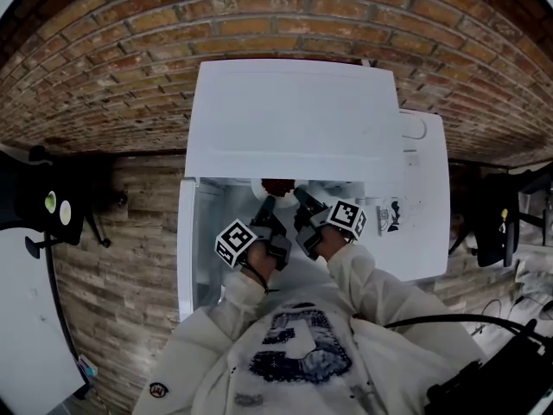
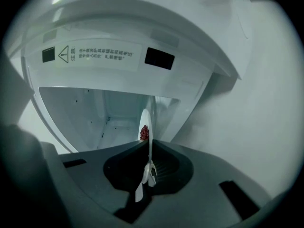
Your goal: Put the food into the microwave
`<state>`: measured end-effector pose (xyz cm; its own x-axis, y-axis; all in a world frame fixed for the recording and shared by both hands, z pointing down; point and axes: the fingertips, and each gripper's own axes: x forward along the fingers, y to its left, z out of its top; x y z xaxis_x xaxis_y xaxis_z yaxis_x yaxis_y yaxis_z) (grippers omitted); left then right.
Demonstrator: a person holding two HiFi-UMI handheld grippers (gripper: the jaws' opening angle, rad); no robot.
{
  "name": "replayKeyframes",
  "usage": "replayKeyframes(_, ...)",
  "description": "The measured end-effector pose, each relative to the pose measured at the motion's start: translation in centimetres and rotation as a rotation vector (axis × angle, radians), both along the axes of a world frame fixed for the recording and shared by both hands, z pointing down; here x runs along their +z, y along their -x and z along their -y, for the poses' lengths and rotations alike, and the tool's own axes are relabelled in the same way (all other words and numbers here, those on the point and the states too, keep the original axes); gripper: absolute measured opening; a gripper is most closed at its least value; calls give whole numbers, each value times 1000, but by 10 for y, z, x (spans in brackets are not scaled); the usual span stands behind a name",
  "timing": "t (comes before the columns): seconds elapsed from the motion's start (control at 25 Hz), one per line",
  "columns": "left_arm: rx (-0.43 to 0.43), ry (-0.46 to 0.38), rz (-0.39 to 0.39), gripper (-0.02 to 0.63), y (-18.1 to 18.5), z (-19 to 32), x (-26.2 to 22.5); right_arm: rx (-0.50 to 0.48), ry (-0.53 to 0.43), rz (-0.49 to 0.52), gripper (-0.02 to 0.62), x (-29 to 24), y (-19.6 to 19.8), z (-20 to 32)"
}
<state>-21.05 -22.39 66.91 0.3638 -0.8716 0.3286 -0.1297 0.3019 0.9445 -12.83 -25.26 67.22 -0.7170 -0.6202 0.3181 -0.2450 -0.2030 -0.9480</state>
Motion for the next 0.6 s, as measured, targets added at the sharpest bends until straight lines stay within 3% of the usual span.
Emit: replayKeyframes(0.6,-20,-35,-21,23,2,15,-1,36,-19,15,37,-4,6,8)
